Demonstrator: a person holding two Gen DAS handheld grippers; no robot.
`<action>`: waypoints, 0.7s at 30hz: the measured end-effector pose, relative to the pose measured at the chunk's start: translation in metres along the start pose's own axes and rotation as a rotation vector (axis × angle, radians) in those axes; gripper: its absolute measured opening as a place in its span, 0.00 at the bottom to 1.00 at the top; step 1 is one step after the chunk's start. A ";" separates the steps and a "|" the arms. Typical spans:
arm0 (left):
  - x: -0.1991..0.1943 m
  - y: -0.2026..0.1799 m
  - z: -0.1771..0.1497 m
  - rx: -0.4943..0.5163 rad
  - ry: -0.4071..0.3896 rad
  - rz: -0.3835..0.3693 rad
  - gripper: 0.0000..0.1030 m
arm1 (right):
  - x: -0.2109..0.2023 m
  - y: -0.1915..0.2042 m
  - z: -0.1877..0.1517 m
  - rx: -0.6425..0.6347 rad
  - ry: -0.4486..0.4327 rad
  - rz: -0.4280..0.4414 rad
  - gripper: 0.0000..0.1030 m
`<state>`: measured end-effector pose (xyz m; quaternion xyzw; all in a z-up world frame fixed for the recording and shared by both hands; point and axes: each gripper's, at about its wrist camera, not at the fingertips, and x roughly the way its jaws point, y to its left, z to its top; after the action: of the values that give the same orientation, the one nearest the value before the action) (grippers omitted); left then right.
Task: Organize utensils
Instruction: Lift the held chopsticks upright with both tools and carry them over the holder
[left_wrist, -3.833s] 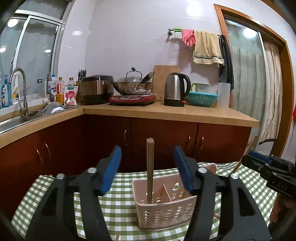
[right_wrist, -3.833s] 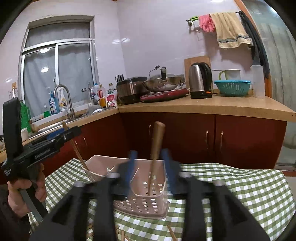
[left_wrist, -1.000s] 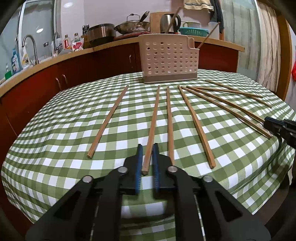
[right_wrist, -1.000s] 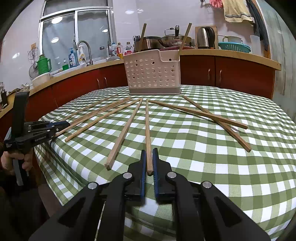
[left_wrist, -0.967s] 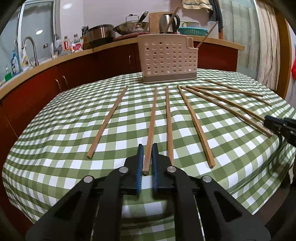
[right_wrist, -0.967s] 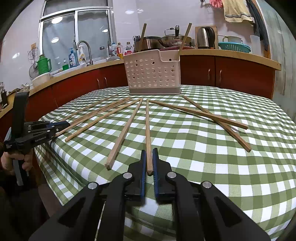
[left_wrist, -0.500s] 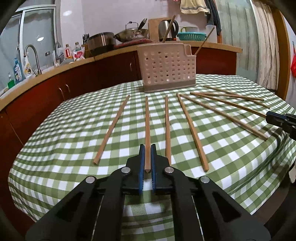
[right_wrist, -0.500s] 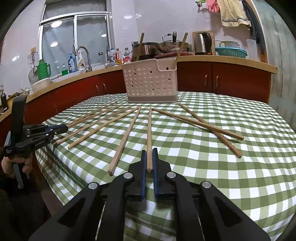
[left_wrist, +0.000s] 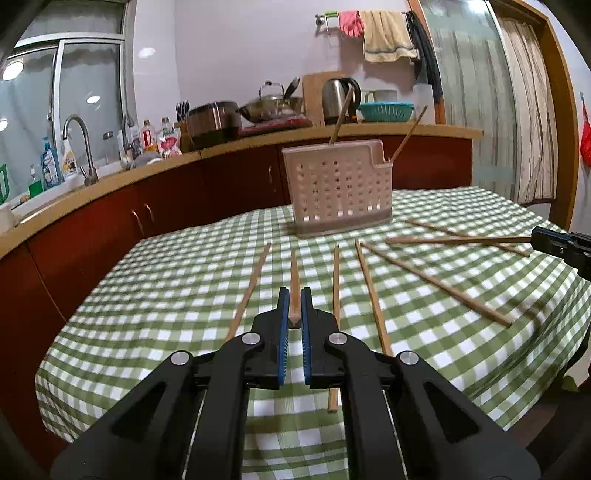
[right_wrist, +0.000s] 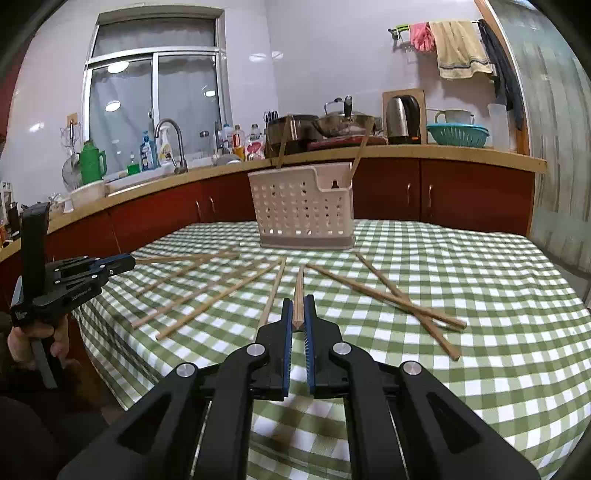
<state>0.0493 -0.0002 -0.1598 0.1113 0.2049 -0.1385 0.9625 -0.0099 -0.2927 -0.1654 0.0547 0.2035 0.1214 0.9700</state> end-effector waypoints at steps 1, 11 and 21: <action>-0.002 0.000 0.003 -0.002 -0.007 0.002 0.07 | -0.001 0.000 0.002 -0.001 -0.004 -0.001 0.07; -0.017 0.006 0.028 -0.029 -0.072 0.016 0.07 | -0.019 0.008 0.030 -0.014 -0.071 -0.012 0.07; -0.025 0.023 0.054 -0.108 -0.097 0.011 0.06 | -0.027 0.012 0.058 0.013 -0.103 -0.022 0.07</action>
<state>0.0538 0.0122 -0.0970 0.0533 0.1645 -0.1271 0.9767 -0.0124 -0.2915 -0.1003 0.0650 0.1546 0.1063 0.9801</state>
